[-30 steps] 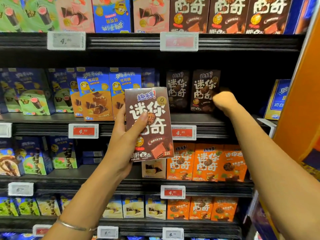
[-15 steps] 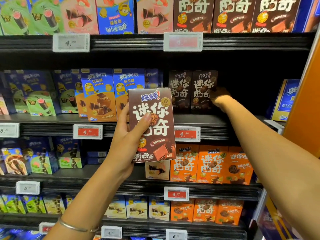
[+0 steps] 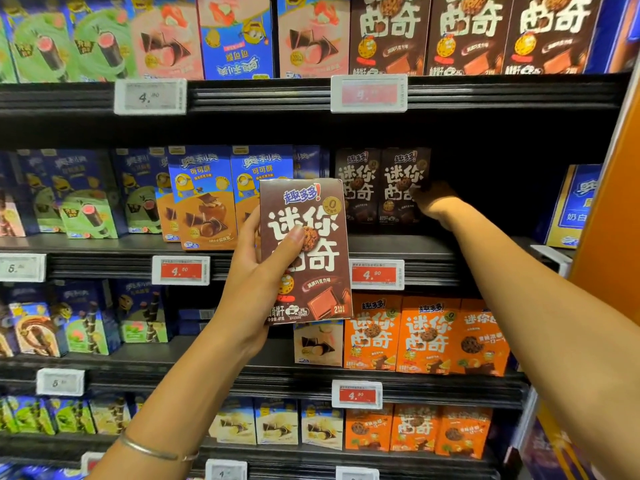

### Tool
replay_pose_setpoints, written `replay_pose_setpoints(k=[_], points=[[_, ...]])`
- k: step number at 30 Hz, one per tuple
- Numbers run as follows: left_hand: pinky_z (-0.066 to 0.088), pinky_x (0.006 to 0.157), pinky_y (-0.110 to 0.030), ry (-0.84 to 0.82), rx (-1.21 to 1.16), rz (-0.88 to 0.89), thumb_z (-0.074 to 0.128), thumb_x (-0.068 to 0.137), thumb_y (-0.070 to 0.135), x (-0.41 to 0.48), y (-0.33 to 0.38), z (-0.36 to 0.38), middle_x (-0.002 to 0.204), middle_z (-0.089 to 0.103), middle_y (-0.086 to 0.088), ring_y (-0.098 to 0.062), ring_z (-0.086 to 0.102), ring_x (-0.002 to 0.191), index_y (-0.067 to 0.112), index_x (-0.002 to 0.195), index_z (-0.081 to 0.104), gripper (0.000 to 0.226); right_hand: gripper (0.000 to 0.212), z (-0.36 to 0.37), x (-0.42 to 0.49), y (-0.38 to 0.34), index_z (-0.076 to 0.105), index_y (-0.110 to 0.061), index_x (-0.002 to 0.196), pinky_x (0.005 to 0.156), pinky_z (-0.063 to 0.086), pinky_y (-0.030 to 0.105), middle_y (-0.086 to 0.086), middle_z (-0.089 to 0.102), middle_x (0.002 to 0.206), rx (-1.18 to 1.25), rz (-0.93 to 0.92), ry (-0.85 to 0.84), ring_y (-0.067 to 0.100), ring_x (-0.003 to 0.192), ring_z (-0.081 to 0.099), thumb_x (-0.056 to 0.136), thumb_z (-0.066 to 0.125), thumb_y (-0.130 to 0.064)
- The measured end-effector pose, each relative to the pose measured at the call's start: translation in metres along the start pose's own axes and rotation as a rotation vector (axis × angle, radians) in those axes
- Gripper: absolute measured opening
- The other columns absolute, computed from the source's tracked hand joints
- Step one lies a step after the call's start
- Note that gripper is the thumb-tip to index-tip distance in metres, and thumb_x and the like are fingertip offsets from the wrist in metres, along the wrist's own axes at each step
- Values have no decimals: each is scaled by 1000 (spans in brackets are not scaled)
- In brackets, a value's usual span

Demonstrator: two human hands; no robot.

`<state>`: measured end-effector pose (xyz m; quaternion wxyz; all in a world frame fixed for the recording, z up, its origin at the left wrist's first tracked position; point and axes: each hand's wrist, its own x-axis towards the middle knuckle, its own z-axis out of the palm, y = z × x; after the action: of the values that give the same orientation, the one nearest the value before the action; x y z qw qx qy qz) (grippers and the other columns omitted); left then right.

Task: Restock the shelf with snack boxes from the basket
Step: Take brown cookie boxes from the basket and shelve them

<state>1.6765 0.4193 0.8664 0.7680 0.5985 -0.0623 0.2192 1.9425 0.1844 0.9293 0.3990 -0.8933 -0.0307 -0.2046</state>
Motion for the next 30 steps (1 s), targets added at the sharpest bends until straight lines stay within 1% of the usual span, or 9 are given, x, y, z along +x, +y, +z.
replay_pose_setpoints(k=[3,5,8,10,12,15,23,28,30], points=[[66,72,-34,-9,-5,5,80,83,45,0,0,1,135,73,3,-23,80,107,41,151,50,75,52,-12,-18,-5,43,-4,150,112,43,44,19,48,151,123,54,-17,36,137,48,103,56,-23],[65,73,-34,-10,-20,5,83,85,44,1,-2,2,135,74,3,-22,80,107,41,152,49,75,40,-22,-45,-11,57,-1,133,97,52,40,20,61,133,169,39,85,36,121,59,99,59,-22],[65,74,-33,-3,-38,4,85,87,43,1,-5,4,136,73,3,-22,79,108,40,154,48,77,30,-28,-118,-22,63,-16,122,85,51,26,-1,66,116,336,-158,208,15,107,63,99,59,-35],[65,74,-33,-5,-46,9,85,88,42,-1,-6,6,137,72,2,-23,79,109,38,155,47,77,23,-27,-172,-29,64,-33,120,82,46,11,-20,65,114,474,-296,123,-5,106,60,99,58,-42],[65,75,-33,-12,-48,20,85,88,41,-3,-8,9,139,71,1,-23,79,110,38,155,46,77,20,-22,-214,-31,64,-42,115,80,49,7,-24,67,113,582,-335,-47,-11,107,60,98,58,-49],[65,78,-34,-27,-43,51,80,86,39,-6,-11,15,138,71,0,-24,77,113,36,156,45,78,39,-14,-250,-36,65,-31,122,81,57,19,-15,71,116,732,-296,-236,-1,108,67,90,68,-53],[65,77,-35,-66,-57,75,75,88,41,-13,-14,23,133,74,1,-25,78,112,41,155,44,74,43,-13,-263,-37,61,-30,126,82,63,34,-16,70,118,625,-299,-176,1,108,68,87,77,-38],[65,86,-38,-44,-54,61,61,92,59,-11,-13,23,133,74,3,-19,77,114,36,157,44,71,39,-21,-260,-32,61,-27,126,84,62,42,-12,70,119,664,-290,-183,10,108,70,90,76,-31],[66,83,-36,-29,-50,63,56,92,69,-11,-12,24,133,74,-2,-21,77,113,32,153,51,71,39,-23,-258,-30,61,-28,125,84,62,38,-12,70,118,656,-290,-181,8,106,70,89,76,-31]])
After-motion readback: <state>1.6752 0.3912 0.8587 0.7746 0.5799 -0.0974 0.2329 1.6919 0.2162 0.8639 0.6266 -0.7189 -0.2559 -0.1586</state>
